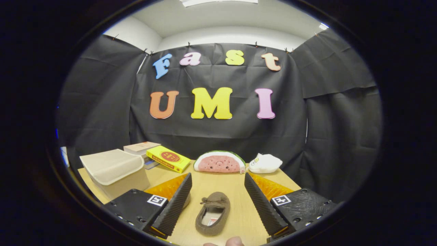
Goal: Open the storage box then place both shoes into the box .Put the left shoe in first, then the right shoe, with the right side of both shoes facing outward in a uniform manner.
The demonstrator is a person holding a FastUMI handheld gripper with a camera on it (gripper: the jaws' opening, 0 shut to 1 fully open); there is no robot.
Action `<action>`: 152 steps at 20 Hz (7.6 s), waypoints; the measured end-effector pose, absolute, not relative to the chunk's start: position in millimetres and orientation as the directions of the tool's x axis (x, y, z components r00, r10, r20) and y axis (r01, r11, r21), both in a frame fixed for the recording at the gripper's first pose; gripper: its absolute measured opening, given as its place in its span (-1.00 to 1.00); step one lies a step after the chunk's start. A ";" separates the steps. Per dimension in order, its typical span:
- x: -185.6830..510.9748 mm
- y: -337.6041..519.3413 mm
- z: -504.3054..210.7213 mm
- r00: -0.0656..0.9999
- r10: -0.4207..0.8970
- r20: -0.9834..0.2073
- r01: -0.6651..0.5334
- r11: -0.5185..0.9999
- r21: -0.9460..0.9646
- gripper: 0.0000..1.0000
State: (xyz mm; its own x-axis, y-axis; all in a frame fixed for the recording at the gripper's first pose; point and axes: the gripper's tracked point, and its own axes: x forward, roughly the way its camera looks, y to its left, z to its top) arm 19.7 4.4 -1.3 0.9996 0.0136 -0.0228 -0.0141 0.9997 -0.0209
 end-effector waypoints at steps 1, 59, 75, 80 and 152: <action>19.6 7.1 -2.2 0.999 0.021 -0.028 -0.021 1.000 -0.016 0.91; 81.3 303.8 -68.8 0.794 0.571 -0.210 -0.406 0.755 0.515 0.91; 84.7 338.5 -85.2 0.651 0.734 -0.194 -0.310 0.490 0.814 0.85; 86.0 336.8 -85.7 0.629 0.751 -0.199 -0.287 0.462 0.839 0.46; 71.5 297.9 98.7 0.908 0.418 0.026 -0.417 0.909 -0.025 0.91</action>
State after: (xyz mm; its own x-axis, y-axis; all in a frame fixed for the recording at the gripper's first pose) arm 71.5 297.9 98.7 0.9082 0.4176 0.0263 -0.4171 0.9085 -0.0247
